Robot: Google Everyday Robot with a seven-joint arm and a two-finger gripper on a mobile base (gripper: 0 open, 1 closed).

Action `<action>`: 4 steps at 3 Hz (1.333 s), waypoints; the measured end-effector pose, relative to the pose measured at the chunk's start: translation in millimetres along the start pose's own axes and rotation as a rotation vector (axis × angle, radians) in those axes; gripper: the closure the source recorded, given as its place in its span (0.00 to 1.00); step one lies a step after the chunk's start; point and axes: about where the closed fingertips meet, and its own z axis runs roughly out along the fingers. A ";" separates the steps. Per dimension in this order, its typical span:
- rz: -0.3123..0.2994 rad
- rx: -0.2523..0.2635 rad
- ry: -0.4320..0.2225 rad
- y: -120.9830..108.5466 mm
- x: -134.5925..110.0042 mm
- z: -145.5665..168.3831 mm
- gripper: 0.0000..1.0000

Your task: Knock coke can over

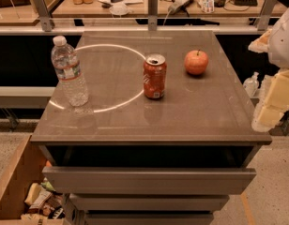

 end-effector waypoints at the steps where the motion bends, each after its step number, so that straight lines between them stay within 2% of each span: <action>1: 0.000 0.000 0.000 0.0 0.0 0.0 0.00; 2: 0.051 0.010 -0.062 -3.1 -3.3 2.0 0.00; 3: 0.210 0.037 -0.256 -11.3 -6.5 14.9 0.00; 4: 0.328 0.061 -0.442 -18.6 -8.6 32.2 0.00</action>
Offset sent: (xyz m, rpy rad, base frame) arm 0.0277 0.0088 0.0000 0.4090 -0.0901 -0.1974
